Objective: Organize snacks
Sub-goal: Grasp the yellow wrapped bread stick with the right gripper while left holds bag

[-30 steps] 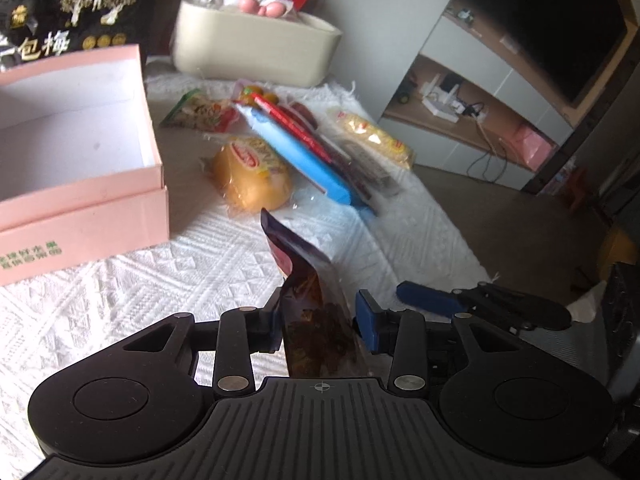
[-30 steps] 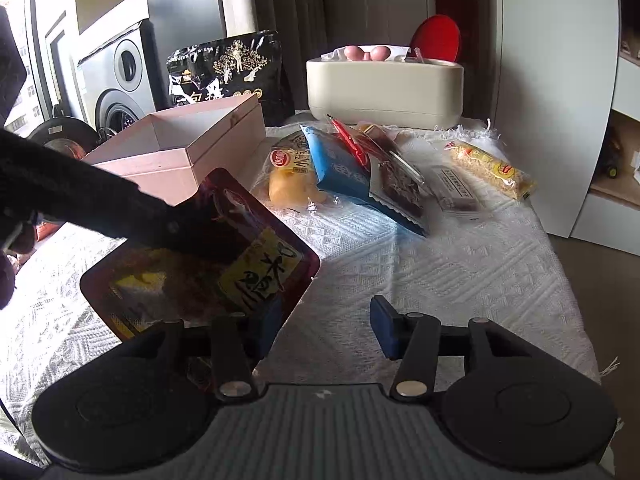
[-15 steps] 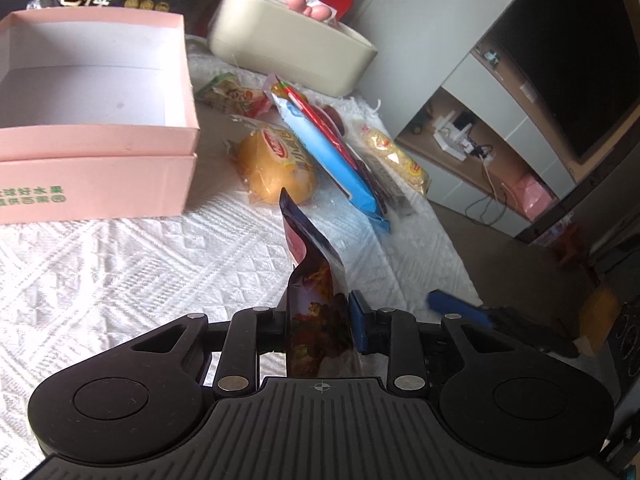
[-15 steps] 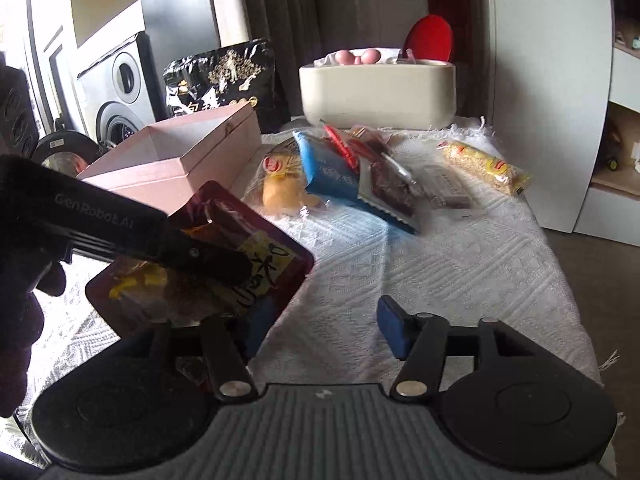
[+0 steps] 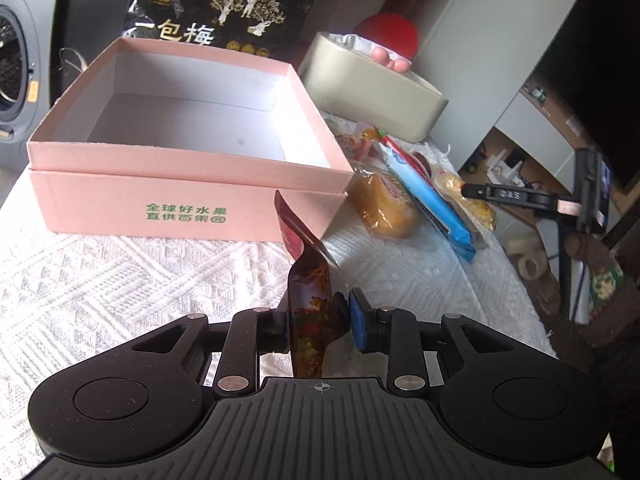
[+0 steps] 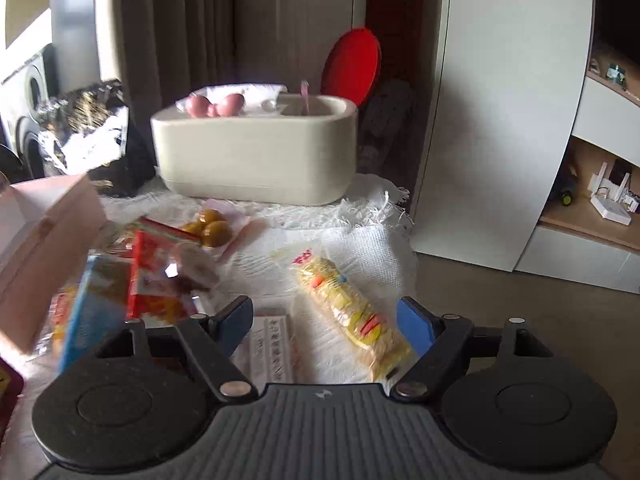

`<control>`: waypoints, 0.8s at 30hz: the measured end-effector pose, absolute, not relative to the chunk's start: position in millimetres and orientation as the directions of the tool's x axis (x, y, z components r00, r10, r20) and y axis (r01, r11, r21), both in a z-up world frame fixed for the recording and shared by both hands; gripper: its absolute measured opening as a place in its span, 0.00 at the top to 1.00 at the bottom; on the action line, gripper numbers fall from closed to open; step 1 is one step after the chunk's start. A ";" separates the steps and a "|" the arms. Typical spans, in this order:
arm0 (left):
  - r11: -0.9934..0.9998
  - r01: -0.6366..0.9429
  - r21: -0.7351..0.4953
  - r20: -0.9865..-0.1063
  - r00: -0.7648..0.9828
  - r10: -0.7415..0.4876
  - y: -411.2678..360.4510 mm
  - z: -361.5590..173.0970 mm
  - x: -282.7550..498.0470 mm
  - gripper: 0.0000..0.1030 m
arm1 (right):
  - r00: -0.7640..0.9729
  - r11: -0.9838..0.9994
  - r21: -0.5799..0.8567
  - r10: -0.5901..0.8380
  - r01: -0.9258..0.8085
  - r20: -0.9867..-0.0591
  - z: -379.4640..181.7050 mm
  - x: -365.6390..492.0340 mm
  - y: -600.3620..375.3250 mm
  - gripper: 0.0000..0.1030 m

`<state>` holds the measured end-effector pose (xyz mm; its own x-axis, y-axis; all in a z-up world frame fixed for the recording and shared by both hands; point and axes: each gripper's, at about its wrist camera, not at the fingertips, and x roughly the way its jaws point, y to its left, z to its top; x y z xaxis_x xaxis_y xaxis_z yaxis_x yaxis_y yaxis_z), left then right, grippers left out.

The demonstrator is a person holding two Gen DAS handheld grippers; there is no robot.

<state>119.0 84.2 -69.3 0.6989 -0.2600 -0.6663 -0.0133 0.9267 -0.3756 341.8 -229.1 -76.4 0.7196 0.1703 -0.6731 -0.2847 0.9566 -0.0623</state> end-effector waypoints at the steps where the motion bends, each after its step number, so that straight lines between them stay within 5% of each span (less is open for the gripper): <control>1: 0.933 -0.011 -0.361 -0.671 0.698 -0.251 82.9 -69.5 117.9 0.69 | 0.710 0.956 -0.079 0.154 -0.283 -0.687 -83.1 352.4 -226.7 0.23; 5: 0.955 0.010 -0.298 -0.680 0.700 -0.219 73.6 -65.2 117.0 0.68 | 0.672 0.963 0.002 0.190 -0.270 -0.716 -92.5 369.5 -232.6 0.29; 7: 0.961 0.014 -0.276 -0.682 0.701 -0.206 70.3 -63.5 116.3 0.68 | 0.650 0.960 0.042 0.220 -0.278 -0.727 -88.9 363.9 -235.9 0.57; 9: 0.965 0.019 -0.263 -0.681 0.704 -0.200 67.8 -62.8 116.4 0.68 | 0.633 0.959 0.041 0.218 -0.282 -0.742 -84.3 352.9 -238.9 0.69; 24: 0.957 0.048 -0.285 -0.665 0.709 -0.233 60.6 -52.3 111.6 0.73 | 0.562 0.918 0.262 0.390 -0.296 -0.730 -62.9 195.1 -253.2 0.71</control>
<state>111.6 60.6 -52.3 0.7092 -0.2333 -0.6653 0.0479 0.9574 -0.2846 195.1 -253.2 -62.9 0.5619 0.3895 -0.7297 -0.2963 0.9184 0.2621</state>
